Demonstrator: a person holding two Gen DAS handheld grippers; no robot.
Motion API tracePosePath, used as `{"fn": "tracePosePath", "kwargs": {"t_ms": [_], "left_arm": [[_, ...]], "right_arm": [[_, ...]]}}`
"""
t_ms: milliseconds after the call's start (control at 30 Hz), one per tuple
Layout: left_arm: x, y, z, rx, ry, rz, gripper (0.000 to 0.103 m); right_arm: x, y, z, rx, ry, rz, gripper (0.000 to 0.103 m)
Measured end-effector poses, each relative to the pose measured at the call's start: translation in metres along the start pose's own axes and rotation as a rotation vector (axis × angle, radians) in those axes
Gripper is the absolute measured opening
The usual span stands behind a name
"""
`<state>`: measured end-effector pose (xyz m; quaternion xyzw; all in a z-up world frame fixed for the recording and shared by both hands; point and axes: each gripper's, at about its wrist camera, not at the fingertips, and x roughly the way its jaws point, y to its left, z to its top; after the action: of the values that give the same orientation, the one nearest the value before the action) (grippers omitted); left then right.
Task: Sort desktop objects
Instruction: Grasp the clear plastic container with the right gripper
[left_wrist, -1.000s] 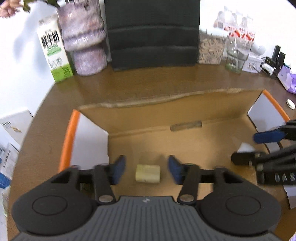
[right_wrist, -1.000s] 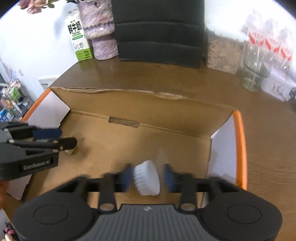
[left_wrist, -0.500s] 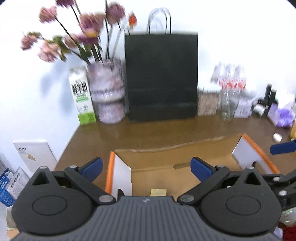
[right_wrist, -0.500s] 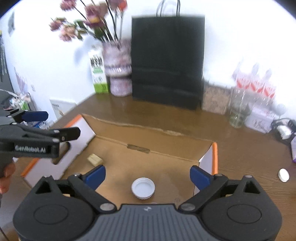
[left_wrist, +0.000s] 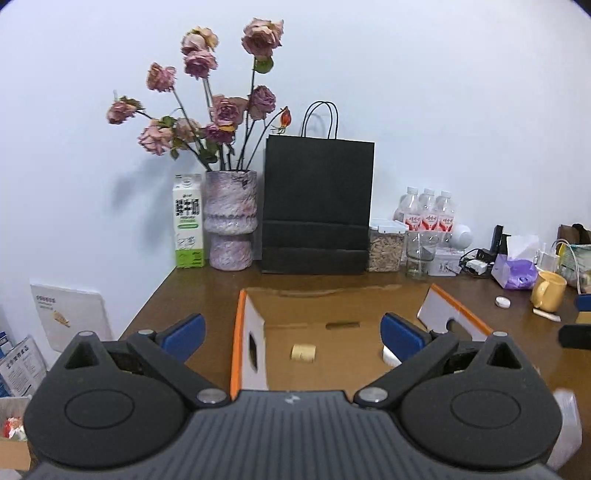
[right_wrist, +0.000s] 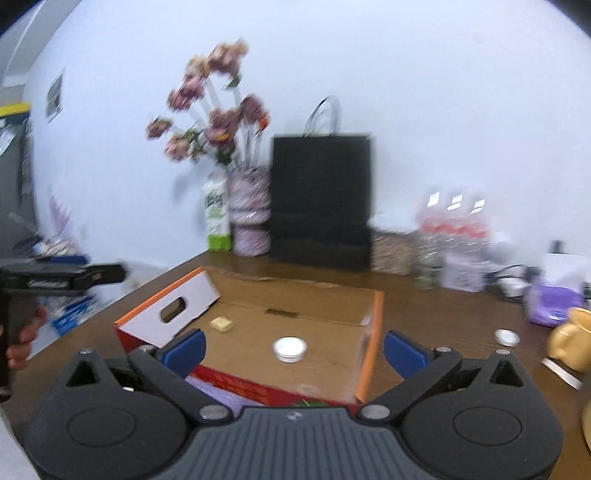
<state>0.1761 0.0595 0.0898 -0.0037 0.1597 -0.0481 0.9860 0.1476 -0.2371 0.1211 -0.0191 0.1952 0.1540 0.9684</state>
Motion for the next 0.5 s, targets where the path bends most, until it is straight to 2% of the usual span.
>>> {"fn": "tracePosePath", "kwargs": {"t_ms": [100, 233, 367, 500], "left_arm": [[-0.018, 0.004, -0.022, -0.019, 0.006, 0.034, 0.103], [-0.037, 0.014, -0.052, -0.078, 0.042, 0.087, 0.103], [-0.050, 0.017, -0.081, -0.112, 0.076, 0.136, 0.103], [-0.050, 0.019, -0.097, -0.116, 0.130, 0.143, 0.103]], "right_arm": [[-0.023, -0.002, -0.032, 0.010, -0.022, -0.045, 0.103], [-0.039, -0.003, -0.074, 0.030, 0.009, -0.066, 0.103], [-0.046, 0.001, -0.113, 0.059, 0.037, -0.086, 0.103], [-0.044, 0.000, -0.138, 0.097, 0.053, -0.102, 0.103]]}}
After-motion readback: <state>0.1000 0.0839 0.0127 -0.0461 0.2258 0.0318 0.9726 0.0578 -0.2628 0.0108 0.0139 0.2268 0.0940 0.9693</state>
